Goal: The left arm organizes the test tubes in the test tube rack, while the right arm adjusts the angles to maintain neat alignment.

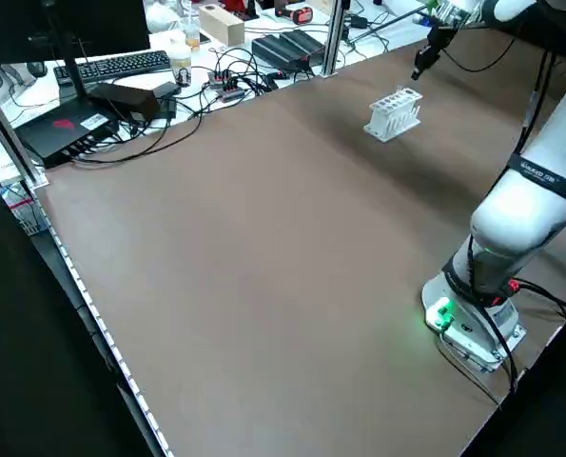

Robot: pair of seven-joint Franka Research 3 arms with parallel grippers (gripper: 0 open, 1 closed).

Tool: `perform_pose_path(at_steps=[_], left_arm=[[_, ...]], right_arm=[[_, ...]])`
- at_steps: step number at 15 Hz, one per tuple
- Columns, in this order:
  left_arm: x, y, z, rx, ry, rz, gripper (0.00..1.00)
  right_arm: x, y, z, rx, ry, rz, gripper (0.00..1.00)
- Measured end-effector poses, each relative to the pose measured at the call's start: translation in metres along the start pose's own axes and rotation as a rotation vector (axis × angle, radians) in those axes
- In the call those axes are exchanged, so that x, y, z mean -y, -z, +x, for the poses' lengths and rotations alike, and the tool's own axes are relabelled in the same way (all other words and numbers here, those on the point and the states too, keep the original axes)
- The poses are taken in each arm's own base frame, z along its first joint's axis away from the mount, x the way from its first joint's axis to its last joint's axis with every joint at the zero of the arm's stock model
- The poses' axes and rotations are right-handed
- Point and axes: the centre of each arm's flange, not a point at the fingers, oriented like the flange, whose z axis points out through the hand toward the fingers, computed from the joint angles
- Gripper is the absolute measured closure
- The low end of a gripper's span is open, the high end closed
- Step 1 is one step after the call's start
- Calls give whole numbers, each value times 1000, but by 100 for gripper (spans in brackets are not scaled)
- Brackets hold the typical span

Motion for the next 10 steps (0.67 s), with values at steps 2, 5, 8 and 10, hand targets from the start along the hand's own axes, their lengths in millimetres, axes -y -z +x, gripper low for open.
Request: perform_pose_path(at_steps=[2,5,8,10], left_arm=[[0,-2,1,4,0,0,0],[0,-5,3,9,-1,0,0],[0,-5,3,10,-1,-1,0],[-1,-6,3,10,-2,0,0]], right_arm=[[1,25,5,-2,-8,3,96],[-17,67,22,10,-41,-12,96],[-69,136,48,62,-42,-57,96],[-105,177,58,100,-26,-82,96]])
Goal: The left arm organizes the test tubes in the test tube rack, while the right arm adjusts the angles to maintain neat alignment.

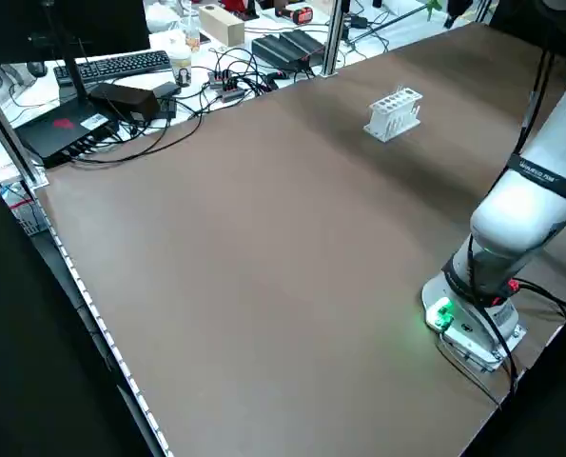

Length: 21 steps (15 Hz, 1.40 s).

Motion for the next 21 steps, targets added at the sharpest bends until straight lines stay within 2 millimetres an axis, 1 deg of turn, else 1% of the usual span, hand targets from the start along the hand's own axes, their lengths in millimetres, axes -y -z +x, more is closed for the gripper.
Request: perform_pose_path(at_steps=[2,3,6,8,9,10,11,13,16,18,19,21], left_arm=[[0,0,0,0,0,0,0],[0,0,0,0,0,0,0],[0,-1,0,0,0,0,0],[0,-1,0,1,0,0,0],[0,-1,0,1,0,0,0],[0,-1,0,1,0,0,0],[0,-1,0,1,0,0,0],[-1,-1,0,1,-1,0,0],[-3,-1,0,0,-6,1,0],[-5,-1,0,0,-9,1,0],[-5,-1,0,0,-8,1,0],[-3,-1,0,0,-6,1,0]], right_arm=[[-46,41,3,43,0,-24,96],[-73,63,4,63,4,-33,96],[-157,127,-7,132,11,-51,95],[-205,162,-17,135,-18,-86,82],[-223,175,-22,135,-35,-99,82],[-235,184,-26,136,-49,-112,78],[-242,189,-30,135,-57,-127,70],[-243,192,-35,132,-58,-139,53],[-239,186,-38,148,-23,-140,27],[-240,184,-42,150,12,-140,10],[-244,186,-50,146,14,-143,0],[-251,188,-60,133,13,-152,0]])
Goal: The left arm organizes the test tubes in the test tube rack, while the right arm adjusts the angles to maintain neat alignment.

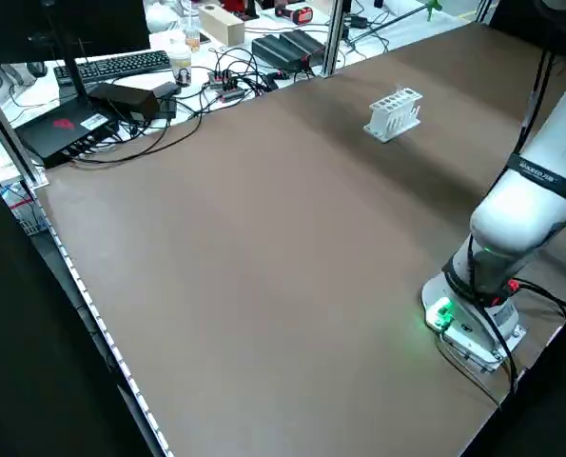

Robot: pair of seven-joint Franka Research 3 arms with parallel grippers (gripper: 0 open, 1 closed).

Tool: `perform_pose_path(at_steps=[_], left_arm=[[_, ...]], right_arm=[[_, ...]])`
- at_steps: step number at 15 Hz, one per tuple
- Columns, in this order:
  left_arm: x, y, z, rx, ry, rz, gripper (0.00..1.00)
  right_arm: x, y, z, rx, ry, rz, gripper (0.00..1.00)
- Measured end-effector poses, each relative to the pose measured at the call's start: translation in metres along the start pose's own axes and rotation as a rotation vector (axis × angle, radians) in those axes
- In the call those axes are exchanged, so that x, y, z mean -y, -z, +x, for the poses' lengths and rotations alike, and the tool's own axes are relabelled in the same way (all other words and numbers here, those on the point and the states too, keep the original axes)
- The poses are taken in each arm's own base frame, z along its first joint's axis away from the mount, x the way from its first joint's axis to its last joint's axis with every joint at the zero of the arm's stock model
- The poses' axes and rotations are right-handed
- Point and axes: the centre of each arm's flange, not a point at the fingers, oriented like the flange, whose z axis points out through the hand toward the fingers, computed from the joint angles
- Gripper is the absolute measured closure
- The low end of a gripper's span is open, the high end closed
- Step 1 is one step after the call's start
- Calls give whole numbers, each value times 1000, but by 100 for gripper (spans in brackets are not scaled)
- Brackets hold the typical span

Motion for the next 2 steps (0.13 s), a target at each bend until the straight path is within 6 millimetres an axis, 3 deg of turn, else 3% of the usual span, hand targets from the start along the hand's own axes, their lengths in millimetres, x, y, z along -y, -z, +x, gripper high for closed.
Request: perform_pose_path(at_steps=[2], left_arm=[[1,0,0,0,7,0,0]], right_arm=[[-5,4,-7,-34,-4,-13,0]])
